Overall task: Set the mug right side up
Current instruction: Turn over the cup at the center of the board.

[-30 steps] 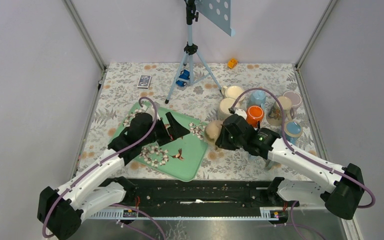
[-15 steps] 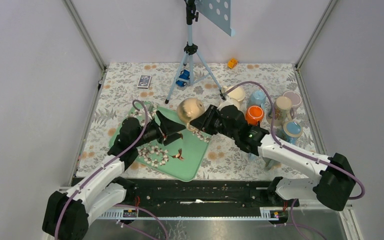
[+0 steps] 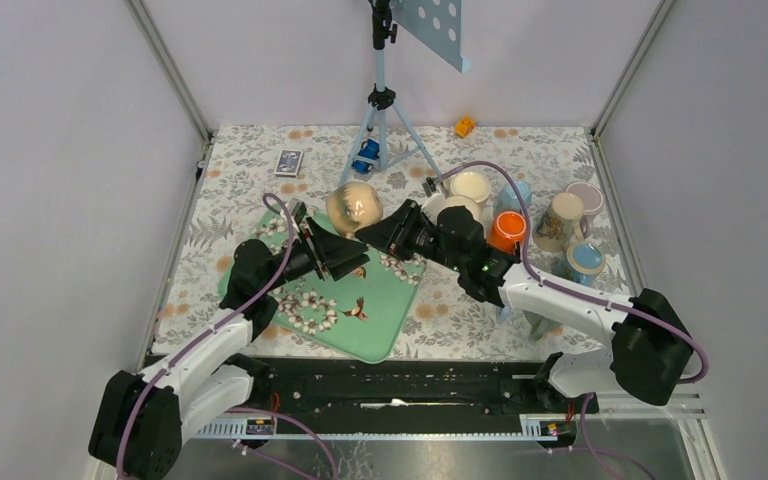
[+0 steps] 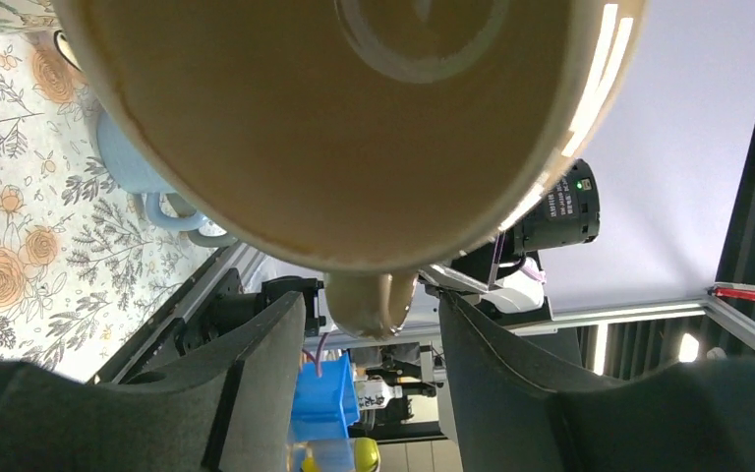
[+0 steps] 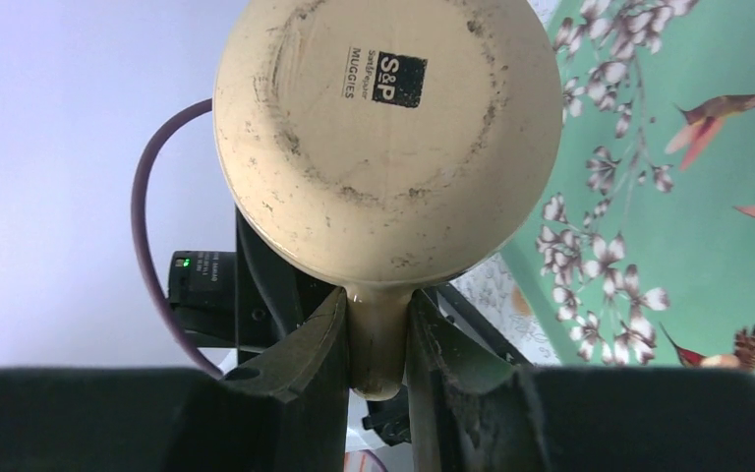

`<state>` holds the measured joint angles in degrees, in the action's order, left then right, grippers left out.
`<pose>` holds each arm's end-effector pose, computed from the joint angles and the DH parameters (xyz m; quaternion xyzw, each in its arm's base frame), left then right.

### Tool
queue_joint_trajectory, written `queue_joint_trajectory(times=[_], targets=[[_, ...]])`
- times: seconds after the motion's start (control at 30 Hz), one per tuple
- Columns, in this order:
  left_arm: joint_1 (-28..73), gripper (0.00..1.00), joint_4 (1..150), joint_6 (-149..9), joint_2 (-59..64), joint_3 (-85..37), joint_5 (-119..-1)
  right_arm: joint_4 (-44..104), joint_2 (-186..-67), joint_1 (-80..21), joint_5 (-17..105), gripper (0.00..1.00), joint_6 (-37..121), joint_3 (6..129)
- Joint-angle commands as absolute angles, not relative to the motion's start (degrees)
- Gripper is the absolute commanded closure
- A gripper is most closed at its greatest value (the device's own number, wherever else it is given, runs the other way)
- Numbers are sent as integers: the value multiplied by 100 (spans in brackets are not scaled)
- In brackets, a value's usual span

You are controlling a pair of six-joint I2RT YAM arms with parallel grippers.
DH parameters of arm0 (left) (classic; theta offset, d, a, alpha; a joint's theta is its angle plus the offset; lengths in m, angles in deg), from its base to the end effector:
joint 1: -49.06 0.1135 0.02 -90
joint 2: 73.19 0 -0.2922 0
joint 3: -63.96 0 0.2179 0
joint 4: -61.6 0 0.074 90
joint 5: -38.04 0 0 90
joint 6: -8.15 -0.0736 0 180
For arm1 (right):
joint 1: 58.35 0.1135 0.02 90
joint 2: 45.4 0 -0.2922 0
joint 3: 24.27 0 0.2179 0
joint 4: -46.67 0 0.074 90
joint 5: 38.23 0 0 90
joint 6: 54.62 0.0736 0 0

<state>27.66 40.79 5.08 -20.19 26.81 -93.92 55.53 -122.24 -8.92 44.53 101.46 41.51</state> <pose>0.1515 -0.1122 0.2985 -0.1196 0.6735 -0.6996 0.2067 0.1973 0.2447 0.3506 0.0608 0.7179 0.6096 0.3307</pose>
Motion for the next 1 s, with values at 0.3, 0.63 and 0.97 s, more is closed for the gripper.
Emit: queue_joint_trajectory(times=[0.3, 0.63, 0.97], targets=[[2869, 63, 2921, 892, -1802, 2592, -9488, 7479, -12306, -947, 3937, 100, 10823, 4092], [2876, 77, 3222, 709, -1816, 2460, -9505, 7493, -12364, -951, 3698, 100, 10839, 4112], [2876, 100, 4746, -436, -2024, 1905, -9471, 7498, -12380, -953, 3465, 100, 10790, 4071]])
